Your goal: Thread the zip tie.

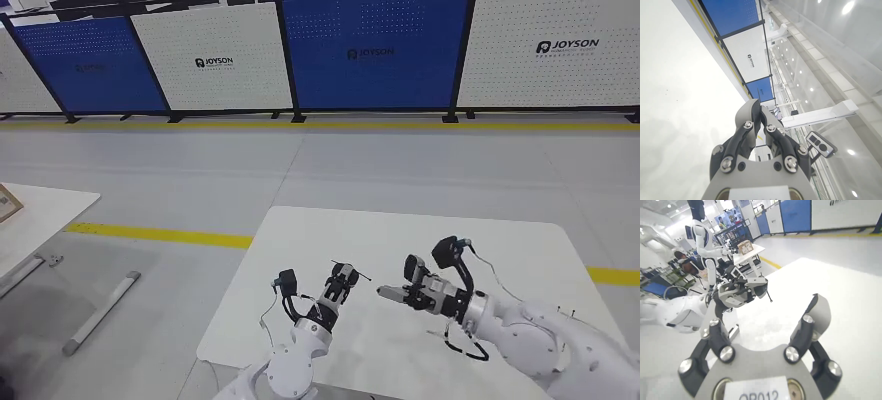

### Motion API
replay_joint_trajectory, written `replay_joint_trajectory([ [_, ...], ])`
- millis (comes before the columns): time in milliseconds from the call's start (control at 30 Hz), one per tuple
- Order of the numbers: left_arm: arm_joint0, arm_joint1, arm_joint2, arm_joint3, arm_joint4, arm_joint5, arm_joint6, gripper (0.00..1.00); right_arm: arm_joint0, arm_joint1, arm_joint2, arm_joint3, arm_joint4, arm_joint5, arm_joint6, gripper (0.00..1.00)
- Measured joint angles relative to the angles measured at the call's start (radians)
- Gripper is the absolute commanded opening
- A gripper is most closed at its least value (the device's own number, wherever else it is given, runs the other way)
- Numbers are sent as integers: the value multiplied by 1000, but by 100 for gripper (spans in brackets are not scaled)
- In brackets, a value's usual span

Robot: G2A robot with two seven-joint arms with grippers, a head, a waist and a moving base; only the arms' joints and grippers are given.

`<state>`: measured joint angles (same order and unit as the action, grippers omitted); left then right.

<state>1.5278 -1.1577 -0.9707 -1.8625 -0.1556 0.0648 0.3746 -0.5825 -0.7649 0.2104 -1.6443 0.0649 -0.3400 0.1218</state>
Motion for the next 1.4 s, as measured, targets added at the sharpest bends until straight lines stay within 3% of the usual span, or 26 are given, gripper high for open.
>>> replay_joint_trajectory([
  [67,0,0,0,0,0,0,0,0,-11,-4,59,28,169,0,121,100],
  [133,0,0,0,0,0,0,0,0,-13,-5,78,34,255,0,165,100],
  [300,0,0,0,0,0,0,0,0,-12,-5,63,32,198,0,141,100],
  [533,0,0,0,0,0,0,0,0,-14,-5,64,30,201,0,144,100],
  [633,0,0,0,0,0,0,0,0,-34,-10,89,11,290,0,240,100],
  [700,0,0,0,0,0,0,0,0,-40,-15,118,58,387,0,363,100],
  [767,0,0,0,0,0,0,0,0,-51,-26,143,102,454,0,457,100],
  [933,0,0,0,0,0,0,0,0,-95,-66,202,187,555,0,564,100],
  [1100,0,0,0,0,0,0,0,0,-118,-136,230,279,575,0,628,100],
  [1400,0,0,0,0,0,0,0,0,-118,-138,230,283,576,0,629,100],
])
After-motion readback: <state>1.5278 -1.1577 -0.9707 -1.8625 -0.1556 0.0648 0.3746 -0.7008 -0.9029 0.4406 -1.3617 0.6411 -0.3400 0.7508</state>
